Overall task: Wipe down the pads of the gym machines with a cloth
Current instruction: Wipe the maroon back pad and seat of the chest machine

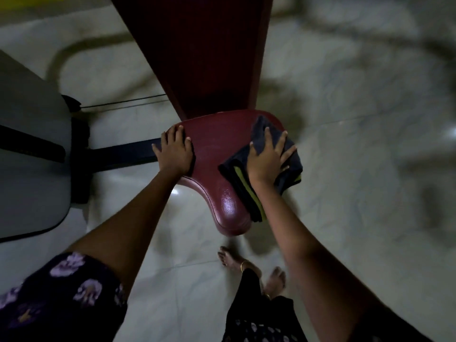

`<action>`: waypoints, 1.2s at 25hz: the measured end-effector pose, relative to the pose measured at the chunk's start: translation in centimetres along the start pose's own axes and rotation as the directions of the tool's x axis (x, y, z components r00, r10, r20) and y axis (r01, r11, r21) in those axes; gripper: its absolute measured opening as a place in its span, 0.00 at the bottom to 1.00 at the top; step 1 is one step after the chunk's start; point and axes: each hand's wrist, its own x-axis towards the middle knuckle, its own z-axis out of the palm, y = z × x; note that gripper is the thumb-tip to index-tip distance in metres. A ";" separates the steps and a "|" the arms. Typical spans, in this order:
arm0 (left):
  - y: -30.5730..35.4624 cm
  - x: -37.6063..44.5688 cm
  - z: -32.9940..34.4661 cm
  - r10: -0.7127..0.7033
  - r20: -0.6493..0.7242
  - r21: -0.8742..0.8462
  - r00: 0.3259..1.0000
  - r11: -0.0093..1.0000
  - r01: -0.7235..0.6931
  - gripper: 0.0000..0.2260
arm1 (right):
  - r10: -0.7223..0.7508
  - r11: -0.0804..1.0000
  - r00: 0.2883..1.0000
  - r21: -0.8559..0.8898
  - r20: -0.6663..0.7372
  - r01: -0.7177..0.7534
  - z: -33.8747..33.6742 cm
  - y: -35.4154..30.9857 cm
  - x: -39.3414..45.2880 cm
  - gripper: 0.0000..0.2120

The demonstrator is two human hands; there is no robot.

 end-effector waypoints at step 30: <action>6.7 -3.3 2.3 -0.049 0.085 0.053 0.995 0.998 0.045 0.28 | -0.091 0.964 0.992 0.240 -0.090 0.111 -0.8 4.6 2.4 0.28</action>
